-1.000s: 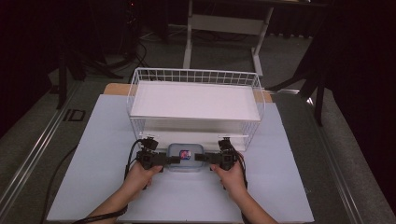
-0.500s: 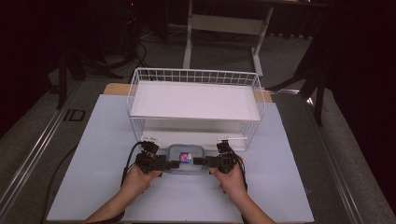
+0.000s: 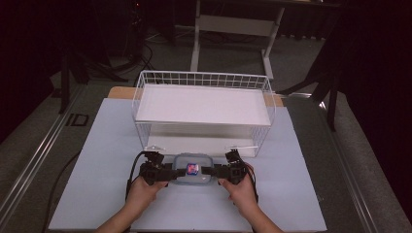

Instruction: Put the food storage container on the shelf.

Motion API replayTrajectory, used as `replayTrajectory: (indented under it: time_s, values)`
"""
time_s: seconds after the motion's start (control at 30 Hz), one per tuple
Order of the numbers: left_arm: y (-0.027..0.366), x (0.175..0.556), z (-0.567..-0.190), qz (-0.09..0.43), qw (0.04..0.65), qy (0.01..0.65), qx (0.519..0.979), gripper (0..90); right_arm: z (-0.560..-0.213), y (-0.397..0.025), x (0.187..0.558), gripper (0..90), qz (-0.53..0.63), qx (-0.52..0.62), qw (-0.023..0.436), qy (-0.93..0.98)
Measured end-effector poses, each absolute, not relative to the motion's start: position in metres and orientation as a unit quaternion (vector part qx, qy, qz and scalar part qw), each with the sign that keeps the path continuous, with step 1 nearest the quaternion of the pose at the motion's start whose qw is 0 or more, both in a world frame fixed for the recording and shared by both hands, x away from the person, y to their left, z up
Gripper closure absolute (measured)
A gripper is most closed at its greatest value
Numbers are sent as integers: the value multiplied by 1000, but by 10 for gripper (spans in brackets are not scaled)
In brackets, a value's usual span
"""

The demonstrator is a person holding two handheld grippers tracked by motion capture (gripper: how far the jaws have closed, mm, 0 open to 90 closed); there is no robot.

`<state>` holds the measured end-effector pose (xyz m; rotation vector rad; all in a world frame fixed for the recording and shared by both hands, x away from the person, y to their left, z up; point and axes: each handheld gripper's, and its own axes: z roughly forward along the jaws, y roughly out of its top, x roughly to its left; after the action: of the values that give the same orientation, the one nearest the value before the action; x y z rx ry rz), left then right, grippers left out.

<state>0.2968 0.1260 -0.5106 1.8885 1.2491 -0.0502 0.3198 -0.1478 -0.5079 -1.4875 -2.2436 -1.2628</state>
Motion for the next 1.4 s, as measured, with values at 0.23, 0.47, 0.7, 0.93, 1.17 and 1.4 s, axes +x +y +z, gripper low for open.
replayTrajectory:
  time_s: [0.23, 0.47, 0.7, 0.93, 1.17, 1.4]
  values:
    - [121, 302, -501, -2, 426, 489, 761, 413, -500, -149, 322, 443, -432, -492, 62, -753]
    - [116, 312, -486, 17, 440, 483, 757, 414, -489, -157, 331, 443, -453, -491, 56, -742]
    - [110, 326, -484, 23, 451, 480, 752, 417, -484, -162, 343, 442, -460, -490, 45, -739]
    - [104, 340, -490, 22, 444, 479, 757, 416, -491, -169, 355, 437, -461, -505, 54, -728]
    - [103, 348, -497, 22, 440, 482, 757, 415, -497, -167, 364, 429, -459, -498, 37, -735]
    - [103, 356, -504, 17, 443, 484, 755, 413, -505, -167, 371, 425, -455, -516, 45, -725]
